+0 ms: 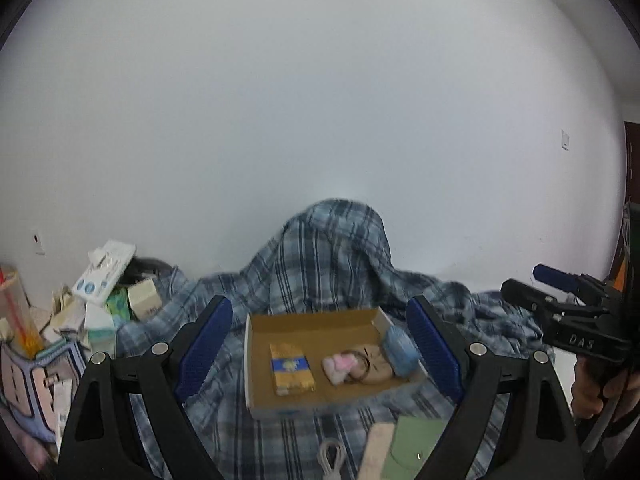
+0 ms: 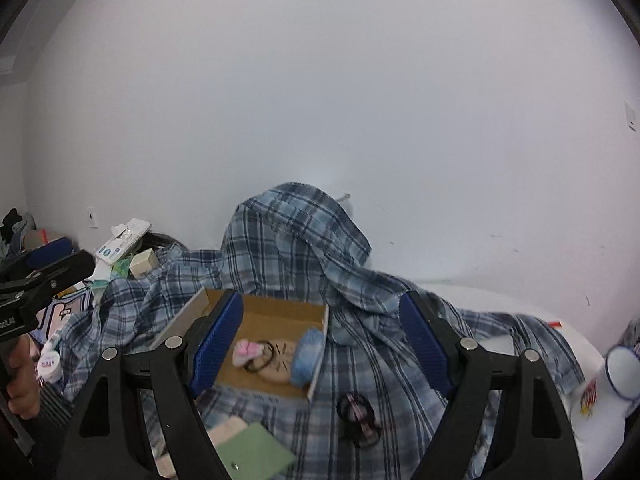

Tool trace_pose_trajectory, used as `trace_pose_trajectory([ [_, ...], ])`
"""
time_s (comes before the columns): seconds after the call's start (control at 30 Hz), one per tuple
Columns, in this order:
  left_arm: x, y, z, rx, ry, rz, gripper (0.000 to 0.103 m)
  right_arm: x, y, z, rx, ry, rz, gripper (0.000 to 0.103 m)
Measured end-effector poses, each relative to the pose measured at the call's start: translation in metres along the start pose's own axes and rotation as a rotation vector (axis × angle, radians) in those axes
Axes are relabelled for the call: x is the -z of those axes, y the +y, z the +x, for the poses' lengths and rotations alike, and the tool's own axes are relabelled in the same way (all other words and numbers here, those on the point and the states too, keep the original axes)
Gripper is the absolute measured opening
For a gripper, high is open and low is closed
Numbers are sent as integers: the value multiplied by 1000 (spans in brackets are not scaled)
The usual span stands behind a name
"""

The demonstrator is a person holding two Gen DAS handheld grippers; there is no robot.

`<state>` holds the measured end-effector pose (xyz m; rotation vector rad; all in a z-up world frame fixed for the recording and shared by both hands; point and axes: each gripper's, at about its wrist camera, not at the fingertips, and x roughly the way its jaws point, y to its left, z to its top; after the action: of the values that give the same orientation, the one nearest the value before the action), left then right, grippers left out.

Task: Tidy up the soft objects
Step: 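Lift both tools out of the box and back away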

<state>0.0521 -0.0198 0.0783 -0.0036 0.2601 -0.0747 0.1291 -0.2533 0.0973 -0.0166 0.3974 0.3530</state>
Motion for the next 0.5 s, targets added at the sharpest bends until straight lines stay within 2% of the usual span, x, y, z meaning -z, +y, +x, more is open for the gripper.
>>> trace_pose_trajectory([
  [0.1,19,-4,4,47,28,-5,90,17,-4,-7,17,-12,-7,79],
  [0.23,41,-4,19,69,66,-27,90,40,-4,-3,48,-17,-61,79],
  [0.37,62,-6,32,42,47,29,90,57,-10,11,29,8,-34,79],
  [0.5,76,0,40,40,45,8,90,74,-8,19,54,8,-75,79],
])
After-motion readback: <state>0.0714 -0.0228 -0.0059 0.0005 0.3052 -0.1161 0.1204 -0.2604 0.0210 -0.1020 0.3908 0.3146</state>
